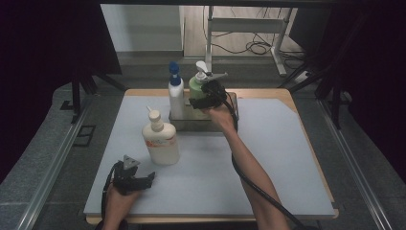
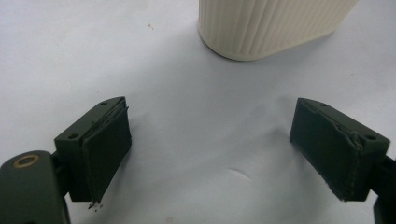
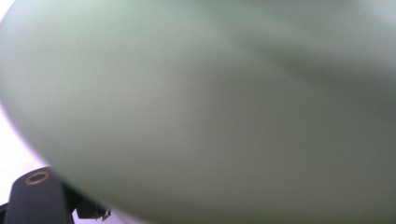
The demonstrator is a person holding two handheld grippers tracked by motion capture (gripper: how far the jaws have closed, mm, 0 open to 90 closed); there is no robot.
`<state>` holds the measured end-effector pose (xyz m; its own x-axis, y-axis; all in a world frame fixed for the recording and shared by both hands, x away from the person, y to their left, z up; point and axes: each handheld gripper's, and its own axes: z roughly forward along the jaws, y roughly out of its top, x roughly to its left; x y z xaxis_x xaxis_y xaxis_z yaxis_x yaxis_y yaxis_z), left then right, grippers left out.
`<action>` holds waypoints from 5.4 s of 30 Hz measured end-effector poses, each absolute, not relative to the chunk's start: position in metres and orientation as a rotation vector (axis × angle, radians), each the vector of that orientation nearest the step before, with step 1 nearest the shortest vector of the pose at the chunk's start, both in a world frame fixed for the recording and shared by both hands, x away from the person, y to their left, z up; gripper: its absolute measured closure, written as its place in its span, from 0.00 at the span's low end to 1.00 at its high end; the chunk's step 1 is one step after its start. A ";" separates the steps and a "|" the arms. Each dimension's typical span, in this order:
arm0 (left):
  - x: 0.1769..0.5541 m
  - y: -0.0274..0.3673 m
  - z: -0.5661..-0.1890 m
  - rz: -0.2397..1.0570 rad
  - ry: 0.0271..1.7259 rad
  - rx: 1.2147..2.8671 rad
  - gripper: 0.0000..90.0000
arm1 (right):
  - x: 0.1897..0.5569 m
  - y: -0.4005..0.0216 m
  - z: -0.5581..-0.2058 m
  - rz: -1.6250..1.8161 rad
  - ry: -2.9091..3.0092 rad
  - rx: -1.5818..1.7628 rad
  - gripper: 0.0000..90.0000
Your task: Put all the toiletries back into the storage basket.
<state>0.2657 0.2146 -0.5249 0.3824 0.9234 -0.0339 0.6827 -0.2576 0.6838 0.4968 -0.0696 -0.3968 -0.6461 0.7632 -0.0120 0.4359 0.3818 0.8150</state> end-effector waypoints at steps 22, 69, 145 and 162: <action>0.266 0.215 -0.525 0.504 1.375 2.029 0.14 | 0.499 -0.070 -0.422 1.115 2.310 1.082 0.14; 0.266 0.214 -0.525 0.505 1.374 2.028 0.14 | 0.482 -0.123 -0.426 1.180 2.364 0.998 0.18; 0.266 0.214 -0.525 0.505 1.376 2.027 0.14 | 0.500 -0.106 -0.467 1.025 2.393 1.222 0.99; 0.266 0.215 -0.525 0.506 1.375 2.032 0.14 | 0.498 -0.103 -0.466 1.009 2.405 1.228 1.00</action>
<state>0.2658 0.2146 -0.5248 0.3829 0.9233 -0.0309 0.6835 -0.2606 0.6818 0.4982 -0.1029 -0.4656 -0.6098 0.7885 0.0800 0.6094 0.4019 0.6834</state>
